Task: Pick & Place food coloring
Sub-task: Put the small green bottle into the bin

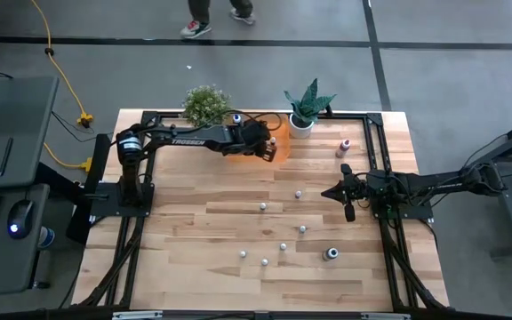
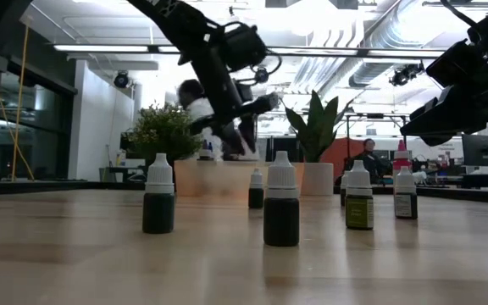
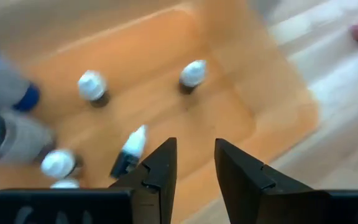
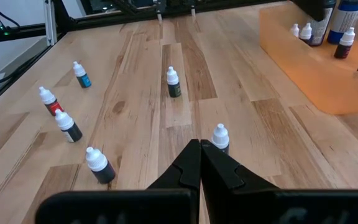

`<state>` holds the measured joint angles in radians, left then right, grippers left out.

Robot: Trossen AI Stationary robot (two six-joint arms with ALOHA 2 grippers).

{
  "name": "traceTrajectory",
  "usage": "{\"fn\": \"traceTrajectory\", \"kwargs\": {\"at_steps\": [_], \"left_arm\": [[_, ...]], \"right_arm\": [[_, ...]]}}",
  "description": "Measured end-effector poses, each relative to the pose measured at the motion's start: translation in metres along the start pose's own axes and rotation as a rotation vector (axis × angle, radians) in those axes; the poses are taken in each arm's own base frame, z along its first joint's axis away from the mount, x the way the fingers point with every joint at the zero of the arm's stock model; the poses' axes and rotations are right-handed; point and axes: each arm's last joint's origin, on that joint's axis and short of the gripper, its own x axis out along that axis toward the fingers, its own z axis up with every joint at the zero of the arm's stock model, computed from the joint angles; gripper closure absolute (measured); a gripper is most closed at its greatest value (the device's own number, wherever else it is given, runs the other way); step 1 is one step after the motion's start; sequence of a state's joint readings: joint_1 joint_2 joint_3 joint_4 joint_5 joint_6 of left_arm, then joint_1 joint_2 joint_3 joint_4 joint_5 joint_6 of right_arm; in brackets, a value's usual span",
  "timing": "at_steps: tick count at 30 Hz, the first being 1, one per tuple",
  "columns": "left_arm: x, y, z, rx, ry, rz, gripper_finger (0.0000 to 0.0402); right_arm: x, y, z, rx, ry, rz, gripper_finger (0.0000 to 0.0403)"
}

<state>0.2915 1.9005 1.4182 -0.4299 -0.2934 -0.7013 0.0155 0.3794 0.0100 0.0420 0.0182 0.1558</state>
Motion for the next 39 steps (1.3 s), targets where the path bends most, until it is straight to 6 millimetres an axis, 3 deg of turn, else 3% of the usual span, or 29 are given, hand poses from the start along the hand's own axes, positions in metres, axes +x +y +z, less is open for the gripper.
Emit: {"fn": "traceTrajectory", "kwargs": {"at_steps": [9, 16, 22, 32, 39], "left_arm": [[-0.035, -0.024, 0.027, 0.211, -0.091, -0.096, 0.0298], [-0.074, -0.042, 0.025, 0.322, -0.13, -0.168, 0.0298], [-0.102, -0.056, -0.001, 0.407, -0.069, -0.173, 0.0298], [-0.127, -0.08, -0.057, 0.547, 0.09, -0.205, 0.0298], [-0.151, -0.075, -0.085, 0.558, 0.136, -0.225, 0.0298]], "right_arm": [[0.0, 0.0, 0.0, 0.0, 0.0, 0.0, 0.0402], [0.0, 0.0, 0.0, 0.0, 0.0, 0.0, 0.0402], [0.0, 0.0, 0.0, 0.0, 0.0, 0.0, 0.0402], [0.0, 0.0, 0.0, 0.0, 0.0, 0.0, 0.0402], [0.0, 0.0, 0.0, 0.0, -0.001, 0.0, 0.0402]]}}
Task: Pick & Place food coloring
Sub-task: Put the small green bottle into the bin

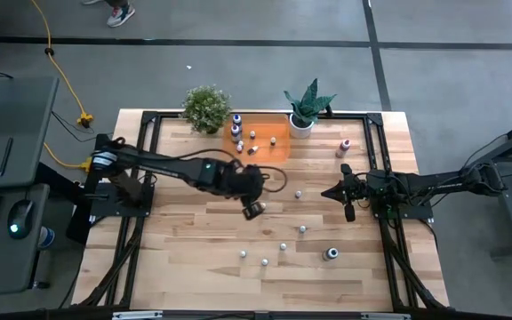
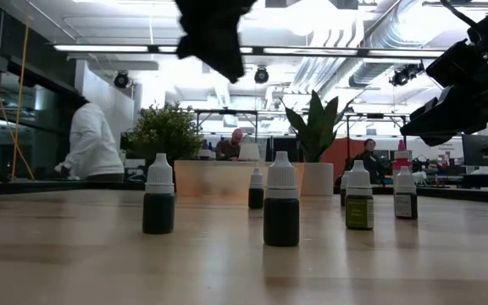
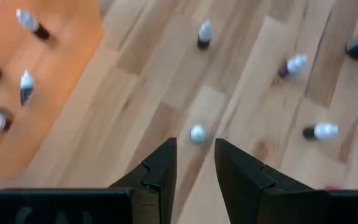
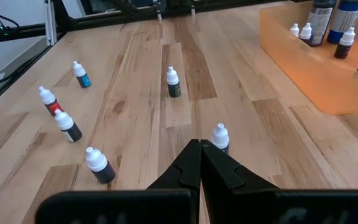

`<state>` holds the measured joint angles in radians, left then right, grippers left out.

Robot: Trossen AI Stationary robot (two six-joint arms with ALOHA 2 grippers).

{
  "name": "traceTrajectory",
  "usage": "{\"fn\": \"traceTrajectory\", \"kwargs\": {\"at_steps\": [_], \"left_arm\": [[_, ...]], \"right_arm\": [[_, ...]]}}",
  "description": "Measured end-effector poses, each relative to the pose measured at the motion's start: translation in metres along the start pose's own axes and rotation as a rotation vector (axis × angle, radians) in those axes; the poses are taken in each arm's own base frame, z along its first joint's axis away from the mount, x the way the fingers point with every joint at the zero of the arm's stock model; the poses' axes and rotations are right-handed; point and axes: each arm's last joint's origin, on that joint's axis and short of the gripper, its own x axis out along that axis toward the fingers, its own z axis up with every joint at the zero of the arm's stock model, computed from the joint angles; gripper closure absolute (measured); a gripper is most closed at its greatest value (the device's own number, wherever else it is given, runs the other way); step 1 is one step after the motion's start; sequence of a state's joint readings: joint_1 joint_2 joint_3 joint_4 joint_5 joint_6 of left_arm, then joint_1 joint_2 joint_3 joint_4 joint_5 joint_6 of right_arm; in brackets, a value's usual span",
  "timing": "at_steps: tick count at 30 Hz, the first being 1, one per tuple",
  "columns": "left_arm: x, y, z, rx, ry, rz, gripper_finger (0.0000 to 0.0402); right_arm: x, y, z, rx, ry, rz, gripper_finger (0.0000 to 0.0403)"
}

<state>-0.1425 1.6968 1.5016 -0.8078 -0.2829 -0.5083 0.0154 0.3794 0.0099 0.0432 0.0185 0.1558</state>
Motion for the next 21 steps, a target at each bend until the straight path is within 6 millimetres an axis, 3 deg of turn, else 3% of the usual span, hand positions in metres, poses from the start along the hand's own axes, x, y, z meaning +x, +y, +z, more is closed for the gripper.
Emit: {"fn": "traceTrajectory", "kwargs": {"at_steps": [8, 14, 21], "left_arm": [[-0.004, -0.004, -0.059, 0.003, 0.01, -0.059, 0.0297], [0.021, -0.005, -0.091, -0.007, -0.018, -0.22, 0.0296], [0.041, -0.004, -0.116, 0.041, -0.073, -0.298, 0.0229]], "right_arm": [[0.0, 0.0, 0.0, 0.0, 0.0, 0.0, 0.0402], [0.0, 0.0, 0.0, 0.0, 0.0, 0.0, 0.0402], [0.001, 0.0, -0.001, 0.0, 0.008, -0.001, 0.0402]]}}
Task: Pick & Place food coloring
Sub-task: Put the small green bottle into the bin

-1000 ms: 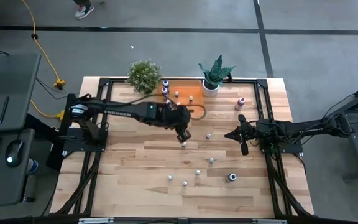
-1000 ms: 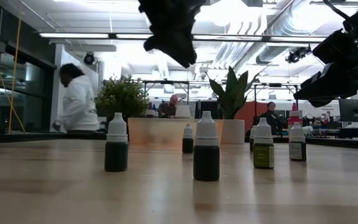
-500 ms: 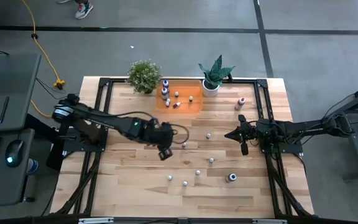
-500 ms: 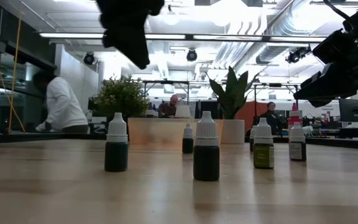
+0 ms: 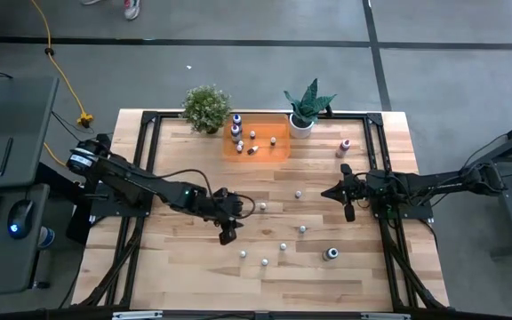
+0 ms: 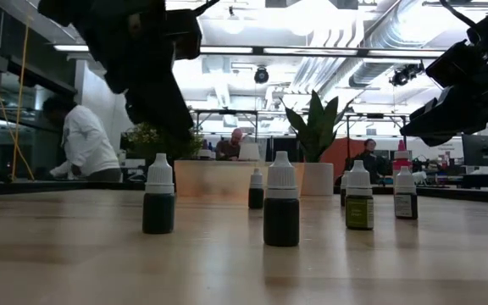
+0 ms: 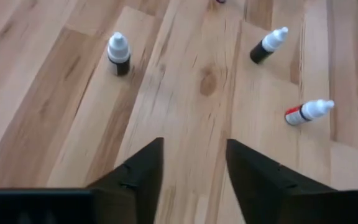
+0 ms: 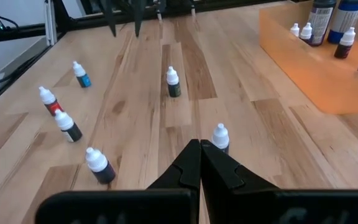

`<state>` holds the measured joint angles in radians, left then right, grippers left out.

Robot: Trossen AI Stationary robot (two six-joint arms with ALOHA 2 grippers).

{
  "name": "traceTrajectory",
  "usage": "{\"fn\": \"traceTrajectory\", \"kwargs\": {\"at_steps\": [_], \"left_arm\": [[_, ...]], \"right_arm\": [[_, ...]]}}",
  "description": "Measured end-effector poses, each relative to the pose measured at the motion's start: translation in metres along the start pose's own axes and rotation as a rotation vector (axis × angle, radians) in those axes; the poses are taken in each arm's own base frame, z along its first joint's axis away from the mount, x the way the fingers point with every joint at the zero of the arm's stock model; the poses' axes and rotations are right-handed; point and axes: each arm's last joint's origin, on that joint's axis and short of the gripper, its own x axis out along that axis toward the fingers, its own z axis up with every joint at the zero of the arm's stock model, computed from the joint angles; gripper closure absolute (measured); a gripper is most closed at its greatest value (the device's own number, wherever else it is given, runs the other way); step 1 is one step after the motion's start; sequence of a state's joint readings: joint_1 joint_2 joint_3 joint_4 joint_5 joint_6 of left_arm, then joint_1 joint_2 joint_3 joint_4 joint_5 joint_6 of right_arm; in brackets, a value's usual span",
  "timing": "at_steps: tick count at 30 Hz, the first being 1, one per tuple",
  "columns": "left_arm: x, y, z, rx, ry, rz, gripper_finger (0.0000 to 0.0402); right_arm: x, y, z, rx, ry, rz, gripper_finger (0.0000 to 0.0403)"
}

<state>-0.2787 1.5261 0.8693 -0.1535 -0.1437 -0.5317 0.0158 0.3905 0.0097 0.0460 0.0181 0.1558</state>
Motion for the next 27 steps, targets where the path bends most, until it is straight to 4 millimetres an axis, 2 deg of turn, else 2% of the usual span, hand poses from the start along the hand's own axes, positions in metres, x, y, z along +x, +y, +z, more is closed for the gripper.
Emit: {"fn": "traceTrajectory", "kwargs": {"at_steps": [4, 8, 16, 22, 27], "left_arm": [[0.0, 0.001, 0.001, -0.019, 0.0, 0.006, 0.0173], [-0.003, 0.007, 0.013, -0.035, 0.014, 0.034, 0.0144], [-0.002, 0.019, 0.049, 0.001, 0.19, 0.185, 0.0141], [0.015, 0.018, 0.072, 0.031, 0.252, 0.19, 0.0141], [0.033, 0.018, 0.079, 0.043, 0.312, 0.217, 0.014]], "right_arm": [[0.0, 0.0, -0.001, 0.0, 0.009, -0.002, 0.0402], [0.0, 0.0, -0.001, 0.0, 0.007, -0.002, 0.0402], [0.0, 0.0, -0.001, 0.0, 0.007, -0.001, 0.0402], [0.0, 0.0, 0.0, 0.0, 0.006, -0.001, 0.0402], [0.0, 0.0, 0.0, 0.0, 0.002, -0.001, 0.0402]]}}
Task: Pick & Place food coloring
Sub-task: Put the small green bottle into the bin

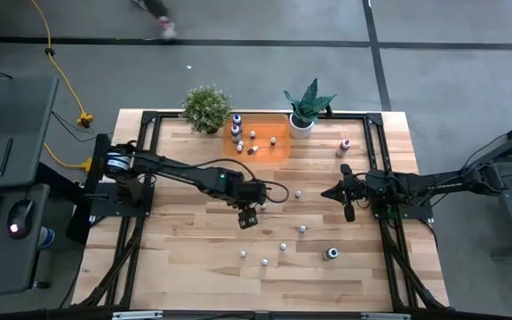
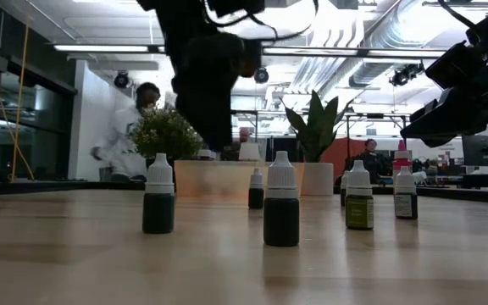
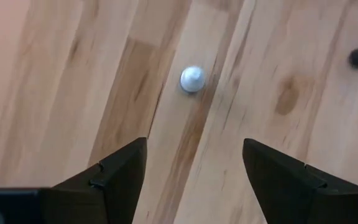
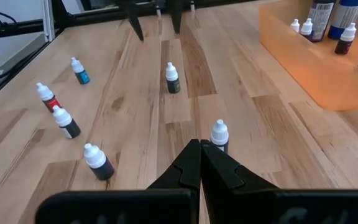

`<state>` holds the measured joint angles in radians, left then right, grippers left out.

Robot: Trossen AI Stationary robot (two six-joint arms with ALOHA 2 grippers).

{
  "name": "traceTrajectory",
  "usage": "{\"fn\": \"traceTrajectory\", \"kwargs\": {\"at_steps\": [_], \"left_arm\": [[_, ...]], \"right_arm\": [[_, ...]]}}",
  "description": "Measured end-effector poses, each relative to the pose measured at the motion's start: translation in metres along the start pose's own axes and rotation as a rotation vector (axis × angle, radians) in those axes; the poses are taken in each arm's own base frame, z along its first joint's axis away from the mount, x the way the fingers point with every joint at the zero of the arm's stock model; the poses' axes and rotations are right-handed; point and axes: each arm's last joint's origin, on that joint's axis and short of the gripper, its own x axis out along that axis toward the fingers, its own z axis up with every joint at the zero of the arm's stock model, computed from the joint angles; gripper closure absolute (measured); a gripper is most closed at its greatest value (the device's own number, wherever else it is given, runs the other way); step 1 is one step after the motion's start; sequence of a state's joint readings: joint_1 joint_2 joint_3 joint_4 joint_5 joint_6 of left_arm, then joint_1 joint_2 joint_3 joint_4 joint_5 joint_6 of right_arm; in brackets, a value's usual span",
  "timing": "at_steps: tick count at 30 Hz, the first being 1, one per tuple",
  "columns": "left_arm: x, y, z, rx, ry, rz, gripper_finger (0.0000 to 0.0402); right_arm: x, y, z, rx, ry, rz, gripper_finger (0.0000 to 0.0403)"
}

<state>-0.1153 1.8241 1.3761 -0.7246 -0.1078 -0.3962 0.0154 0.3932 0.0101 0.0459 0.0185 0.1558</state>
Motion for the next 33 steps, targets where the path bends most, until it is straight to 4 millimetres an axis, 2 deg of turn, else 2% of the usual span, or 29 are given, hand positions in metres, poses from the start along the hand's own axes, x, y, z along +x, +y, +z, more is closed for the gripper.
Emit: {"fn": "traceTrajectory", "kwargs": {"at_steps": [6, 8, 12, 25, 33], "left_arm": [[0.015, -0.002, 0.012, 0.004, 0.061, 0.024, 0.014], [0.021, -0.004, 0.022, -0.004, 0.021, 0.018, 0.014], [0.03, -0.004, 0.027, 0.011, 0.027, 0.006, 0.014], [0.035, -0.003, 0.03, 0.297, -0.009, 0.026, 0.014], [0.044, 0.0, 0.024, 0.444, -0.014, 0.07, 0.014]], "right_arm": [[0.0, 0.0, 0.0, 0.0, 0.001, 0.001, 0.0402], [0.0, 0.0, 0.0, 0.0, 0.003, 0.0, 0.0402], [0.0, 0.0, -0.001, 0.0, 0.007, -0.001, 0.0402], [0.0, 0.0, -0.001, 0.0, 0.009, -0.001, 0.0402], [0.0, 0.0, -0.001, 0.0, 0.009, -0.001, 0.0402]]}}
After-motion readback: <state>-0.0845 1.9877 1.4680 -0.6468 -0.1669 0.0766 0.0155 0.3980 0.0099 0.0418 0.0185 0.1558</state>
